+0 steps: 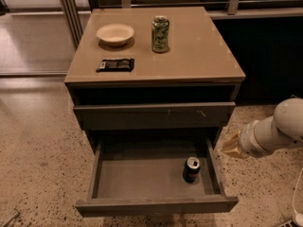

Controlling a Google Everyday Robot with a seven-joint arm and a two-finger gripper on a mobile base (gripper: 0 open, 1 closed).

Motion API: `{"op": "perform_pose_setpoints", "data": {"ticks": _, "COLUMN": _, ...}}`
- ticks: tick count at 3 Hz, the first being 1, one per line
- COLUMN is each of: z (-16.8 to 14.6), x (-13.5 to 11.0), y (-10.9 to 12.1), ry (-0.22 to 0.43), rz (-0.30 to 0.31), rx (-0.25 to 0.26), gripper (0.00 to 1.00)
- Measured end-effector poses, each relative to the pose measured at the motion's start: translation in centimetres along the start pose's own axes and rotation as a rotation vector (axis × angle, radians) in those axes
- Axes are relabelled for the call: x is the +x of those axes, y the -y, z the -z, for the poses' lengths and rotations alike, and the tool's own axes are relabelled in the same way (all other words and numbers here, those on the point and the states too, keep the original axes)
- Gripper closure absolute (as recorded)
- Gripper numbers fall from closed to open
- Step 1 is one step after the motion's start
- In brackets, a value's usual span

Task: Pick pepsi can from middle drawer and place on counter

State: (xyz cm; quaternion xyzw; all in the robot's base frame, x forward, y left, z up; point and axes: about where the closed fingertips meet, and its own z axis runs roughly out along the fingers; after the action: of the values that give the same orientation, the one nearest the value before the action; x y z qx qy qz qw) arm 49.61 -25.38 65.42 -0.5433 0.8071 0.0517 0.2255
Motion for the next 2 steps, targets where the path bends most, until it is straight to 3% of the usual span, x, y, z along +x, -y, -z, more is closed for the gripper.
{"op": "perform_pose_setpoints", "data": {"ticks": 1, "z": -4.7, "x": 4.9, "y": 0.1, "ry": 0.054, "rz": -0.044, "rx": -0.022, "gripper": 1.0}}
{"op": "perform_pose_setpoints", "data": {"ticks": 2, "z": -6.4, "x": 5.4, "y": -0.8, "ry": 0.056, "rz": -0.048, "rx": -0.055, "gripper": 1.0}}
